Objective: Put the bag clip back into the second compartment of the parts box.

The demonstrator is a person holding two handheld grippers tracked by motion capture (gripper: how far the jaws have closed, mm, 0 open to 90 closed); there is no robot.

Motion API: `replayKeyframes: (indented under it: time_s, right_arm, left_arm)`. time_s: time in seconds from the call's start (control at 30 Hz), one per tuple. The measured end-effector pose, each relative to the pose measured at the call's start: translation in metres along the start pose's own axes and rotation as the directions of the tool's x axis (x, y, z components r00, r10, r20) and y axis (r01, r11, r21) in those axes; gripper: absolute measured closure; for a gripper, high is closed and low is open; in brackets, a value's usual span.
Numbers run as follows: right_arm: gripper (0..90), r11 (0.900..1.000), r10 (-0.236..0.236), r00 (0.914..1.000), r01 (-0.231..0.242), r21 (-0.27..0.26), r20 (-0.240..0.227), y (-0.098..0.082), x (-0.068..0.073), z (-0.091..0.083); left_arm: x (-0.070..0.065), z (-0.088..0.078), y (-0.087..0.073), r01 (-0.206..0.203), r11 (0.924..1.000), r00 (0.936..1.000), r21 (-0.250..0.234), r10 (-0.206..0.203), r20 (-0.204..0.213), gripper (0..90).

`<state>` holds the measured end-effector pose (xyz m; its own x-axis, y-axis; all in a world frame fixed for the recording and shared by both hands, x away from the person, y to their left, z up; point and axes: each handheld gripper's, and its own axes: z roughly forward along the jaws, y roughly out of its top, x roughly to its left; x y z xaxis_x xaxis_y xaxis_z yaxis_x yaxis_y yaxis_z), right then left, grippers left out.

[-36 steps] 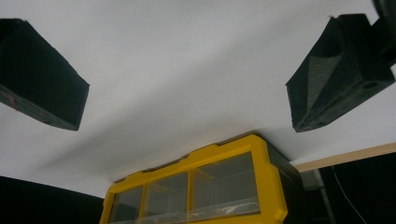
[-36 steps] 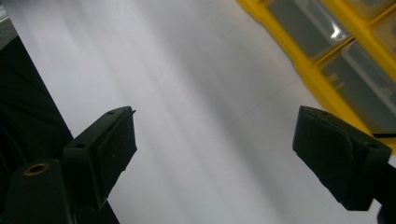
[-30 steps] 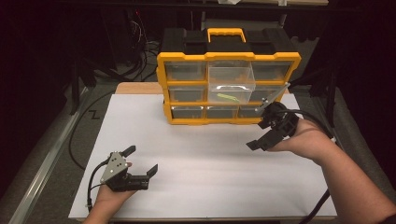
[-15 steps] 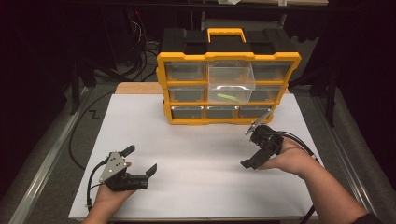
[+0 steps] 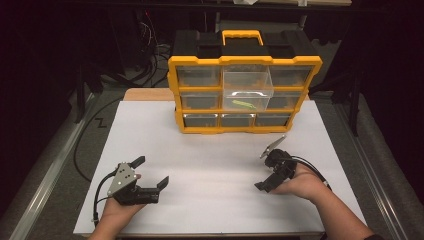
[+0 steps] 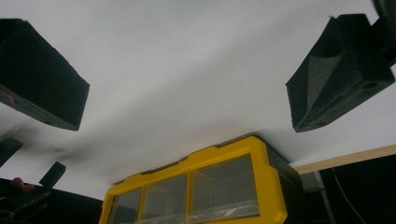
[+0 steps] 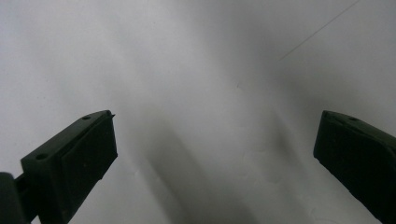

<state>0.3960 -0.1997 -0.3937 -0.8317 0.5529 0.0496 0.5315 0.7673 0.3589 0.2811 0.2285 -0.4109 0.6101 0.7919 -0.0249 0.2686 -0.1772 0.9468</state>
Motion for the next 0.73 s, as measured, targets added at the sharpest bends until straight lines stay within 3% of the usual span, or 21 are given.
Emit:
replayKeyframes:
  time_s: [0.1, 0.17, 0.2, 0.23, 0.27, 0.3, 0.37, 0.4, 0.43, 0.47, 0.5, 0.53, 0.57, 0.6, 0.63, 0.67, 0.73]
  right_arm:
    - [0.0, 0.999, 0.008, 1.0, -0.008, -0.032, 0.002, -0.003, -0.001, 0.001]
    - [0.0, 0.992, 0.024, 0.9996, -0.026, -0.122, -0.013, -0.009, -0.002, -0.002]
    - [0.0, 0.992, 0.024, 0.9996, -0.026, -0.122, -0.013, -0.009, -0.002, -0.002]
    - [0.0, 0.979, 0.037, 0.9993, -0.038, -0.198, -0.005, -0.015, -0.002, -0.004]
    - [0.0, 0.979, 0.037, 0.9993, -0.038, -0.198, -0.005, -0.015, -0.002, -0.004]
    - [0.0, 0.956, 0.063, 0.998, -0.061, -0.287, -0.003, -0.023, -0.001, -0.006]
    - [0.0, 0.92, 0.089, 0.996, -0.083, -0.384, -0.001, -0.033, 0.002, -0.008]
    - [0.0, 0.92, 0.089, 0.996, -0.083, -0.384, -0.001, -0.033, 0.002, -0.008]
    - [0.0, 0.871, 0.117, 0.9931, -0.108, -0.48, -0.012, -0.044, 0.005, -0.008]
    - [0.0, 0.871, 0.117, 0.9931, -0.108, -0.48, -0.012, -0.044, 0.005, -0.008]
    - [0.0, 0.822, 0.143, 0.9897, -0.125, -0.556, -0.011, -0.055, 0.009, -0.006]
    - [0.0, 0.822, 0.143, 0.9897, -0.125, -0.556, -0.011, -0.055, 0.009, -0.006]
    - [0.0, 0.785, 0.171, 0.9852, -0.138, -0.604, -0.003, -0.065, 0.013, -0.002]
    - [0.0, 0.785, 0.171, 0.9852, -0.138, -0.604, -0.003, -0.065, 0.013, -0.002]
    - [0.0, 0.769, 0.179, 0.9837, -0.134, -0.625, 0.01, -0.069, 0.014, 0.0]
    - [0.0, 0.761, 0.188, 0.9822, -0.136, -0.635, 0.014, -0.073, 0.015, 0.002]
    - [0.0, 0.75, 0.191, 0.9815, -0.142, -0.645, 0.006, -0.076, 0.015, 0.001]
  left_arm:
    - [0.0, 0.0, 0.0, 0.0, 1.0, 1.0, -0.001, 0.0, -0.001, 0.4]
    - [0.0, 0.0, 0.0, -0.002, 1.0, 1.0, 0.002, 0.002, -0.002, 0.4]
    - [0.0, 0.0, 0.0, -0.002, 1.0, 1.0, 0.002, 0.002, -0.002, 0.4]
    - [0.0, 0.0, 0.0, 0.0, 1.0, 1.0, 0.003, 0.0, -0.004, 0.4]
    - [0.0, 0.0, 0.0, 0.0, 1.0, 1.0, 0.003, 0.0, -0.004, 0.4]
    - [0.0, 0.0, 0.0, -0.001, 1.0, 1.0, 0.006, 0.001, -0.004, 0.4]
    - [0.0, 0.0, 0.0, -0.001, 1.0, 1.0, 0.005, 0.001, -0.005, 0.4]
    - [0.0, 0.0, 0.0, -0.001, 1.0, 1.0, 0.005, 0.001, -0.005, 0.4]
    - [0.0, 0.0, 0.0, -0.001, 1.0, 1.0, 0.007, 0.001, -0.005, 0.4]
    - [0.0, 0.0, 0.0, -0.001, 1.0, 1.0, 0.008, 0.001, -0.006, 0.4]
    - [0.0, 0.0, 0.0, 0.002, 1.0, 1.0, 0.009, -0.002, -0.006, 0.4]
    - [0.0, 0.0, 0.0, 0.002, 1.0, 1.0, 0.009, -0.002, -0.006, 0.4]
    - [0.0, 0.0, 0.0, 0.004, 0.9999, 1.0, 0.01, -0.004, -0.008, 0.4]
    - [0.0, 0.0, 0.0, 0.004, 0.9999, 1.0, 0.01, -0.004, -0.008, 0.4]
    - [0.001, 0.001, -0.001, 0.005, 0.9999, 0.9999, 0.01, -0.005, -0.009, 0.4]
    - [0.001, 0.001, -0.001, 0.008, 0.9999, 0.9999, 0.01, -0.008, -0.01, 0.4]
    - [0.001, 0.001, -0.001, 0.014, 0.9999, 0.9998, 0.009, -0.014, -0.013, 0.4]
